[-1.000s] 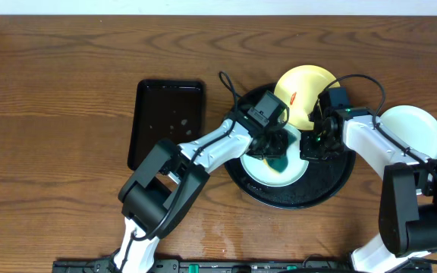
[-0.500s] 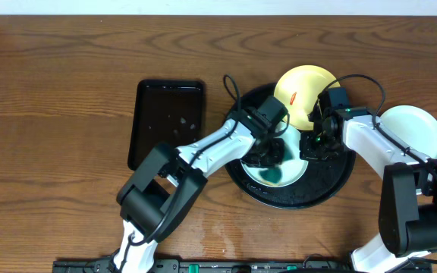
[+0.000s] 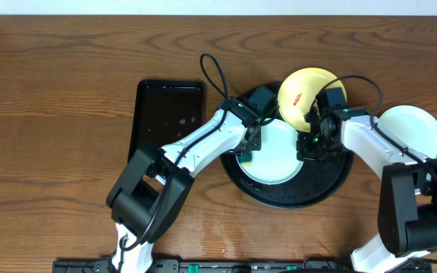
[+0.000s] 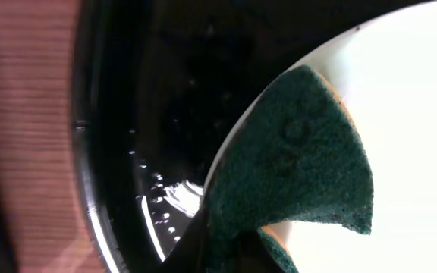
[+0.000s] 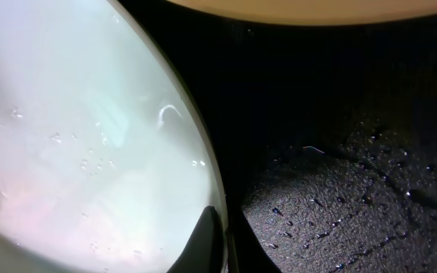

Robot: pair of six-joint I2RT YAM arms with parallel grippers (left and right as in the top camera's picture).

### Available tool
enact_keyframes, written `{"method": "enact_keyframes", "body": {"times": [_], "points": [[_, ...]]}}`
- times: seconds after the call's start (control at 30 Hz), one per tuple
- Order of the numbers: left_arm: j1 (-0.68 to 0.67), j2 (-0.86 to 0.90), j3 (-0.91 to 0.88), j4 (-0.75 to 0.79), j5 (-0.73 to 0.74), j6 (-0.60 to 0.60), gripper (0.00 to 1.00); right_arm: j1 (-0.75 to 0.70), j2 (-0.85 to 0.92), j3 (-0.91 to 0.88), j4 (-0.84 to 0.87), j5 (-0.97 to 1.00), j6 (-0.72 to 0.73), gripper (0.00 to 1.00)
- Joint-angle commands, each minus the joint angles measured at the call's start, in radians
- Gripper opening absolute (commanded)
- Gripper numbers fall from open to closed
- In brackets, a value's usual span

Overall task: Clean dirty plates on tray and stack at the side
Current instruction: 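Return the sponge to the black rectangular tray with the left gripper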

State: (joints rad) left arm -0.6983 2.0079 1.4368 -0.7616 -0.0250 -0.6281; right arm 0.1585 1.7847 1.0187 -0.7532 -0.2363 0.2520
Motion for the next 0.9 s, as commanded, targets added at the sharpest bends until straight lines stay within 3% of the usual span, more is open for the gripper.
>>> {"method": "enact_keyframes", "body": {"times": [0.0,0.27,0.47,0.6,0.77,0.87], "points": [[0.032,-0.106,0.014,-0.043,-0.146,-0.001,0.07,0.000,0.006,0.000,0.000,0.052,-0.022,0.01],[0.109,-0.303,0.014,-0.169,-0.117,0.029,0.08,0.000,0.006,0.000,-0.003,0.052,-0.022,0.01],[0.309,-0.333,-0.018,-0.229,-0.113,0.082,0.08,0.000,0.006,0.000,-0.002,0.051,-0.022,0.01],[0.454,-0.304,-0.097,-0.195,-0.069,0.093,0.08,0.000,0.006,0.000,0.002,0.051,-0.033,0.01],[0.536,-0.262,-0.187,-0.063,0.097,0.216,0.08,0.000,0.006,0.000,0.010,0.051,-0.048,0.01],[0.540,-0.252,-0.204,-0.029,0.097,0.246,0.17,0.000,0.006,0.000,0.010,0.046,-0.049,0.01]]}}
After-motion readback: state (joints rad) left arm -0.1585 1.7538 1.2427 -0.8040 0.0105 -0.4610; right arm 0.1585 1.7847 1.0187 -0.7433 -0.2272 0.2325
